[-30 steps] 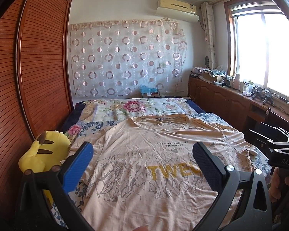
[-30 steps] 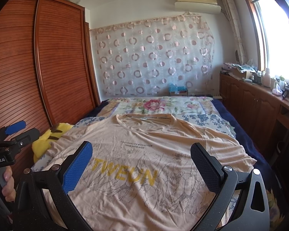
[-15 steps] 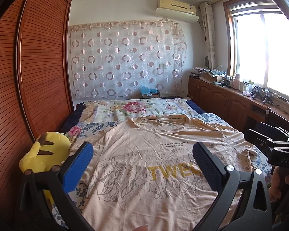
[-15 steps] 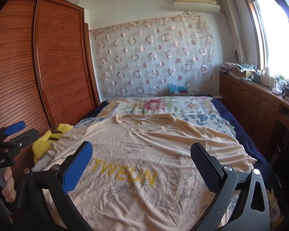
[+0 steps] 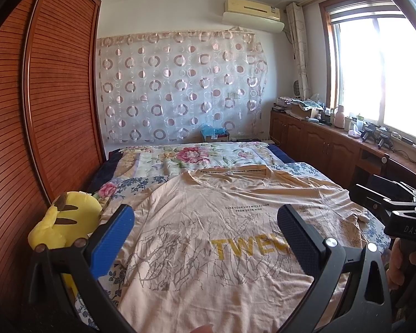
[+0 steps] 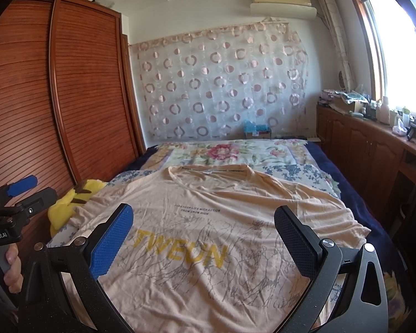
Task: Fold small clothes
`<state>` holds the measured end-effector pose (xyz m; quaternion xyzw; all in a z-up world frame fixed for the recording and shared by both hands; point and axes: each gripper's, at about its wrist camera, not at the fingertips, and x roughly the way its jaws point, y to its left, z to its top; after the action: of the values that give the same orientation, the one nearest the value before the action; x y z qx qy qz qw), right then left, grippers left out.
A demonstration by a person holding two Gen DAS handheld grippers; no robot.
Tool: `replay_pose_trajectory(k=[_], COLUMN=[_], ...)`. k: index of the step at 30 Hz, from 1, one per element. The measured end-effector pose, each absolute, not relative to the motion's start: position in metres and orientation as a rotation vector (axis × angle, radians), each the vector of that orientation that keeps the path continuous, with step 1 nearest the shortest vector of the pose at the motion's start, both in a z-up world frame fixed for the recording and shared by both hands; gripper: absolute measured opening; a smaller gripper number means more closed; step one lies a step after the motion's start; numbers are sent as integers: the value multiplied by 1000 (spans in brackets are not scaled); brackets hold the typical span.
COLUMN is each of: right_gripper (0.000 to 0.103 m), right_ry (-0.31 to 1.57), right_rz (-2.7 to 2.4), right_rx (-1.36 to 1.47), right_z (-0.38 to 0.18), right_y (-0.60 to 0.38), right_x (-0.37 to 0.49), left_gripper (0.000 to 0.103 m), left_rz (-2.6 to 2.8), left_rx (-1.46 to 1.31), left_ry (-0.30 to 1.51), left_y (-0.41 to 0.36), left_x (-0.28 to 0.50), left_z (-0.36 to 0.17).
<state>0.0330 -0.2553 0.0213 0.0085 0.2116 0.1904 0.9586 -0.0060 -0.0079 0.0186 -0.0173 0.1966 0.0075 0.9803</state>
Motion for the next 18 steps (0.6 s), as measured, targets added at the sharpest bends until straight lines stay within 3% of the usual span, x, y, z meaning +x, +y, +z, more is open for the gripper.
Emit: replay_pose_trajectory(k=[18], right_gripper=[103], right_ry=[433], right_rz=[392], right_rx=[13], right_z=[16], right_y=[-250], right_x=[34], left_gripper=[103], left_rz=[19], left_rx=[-48], left_ry=[427], left_y=[-1], left_x=[0], left_z=[9])
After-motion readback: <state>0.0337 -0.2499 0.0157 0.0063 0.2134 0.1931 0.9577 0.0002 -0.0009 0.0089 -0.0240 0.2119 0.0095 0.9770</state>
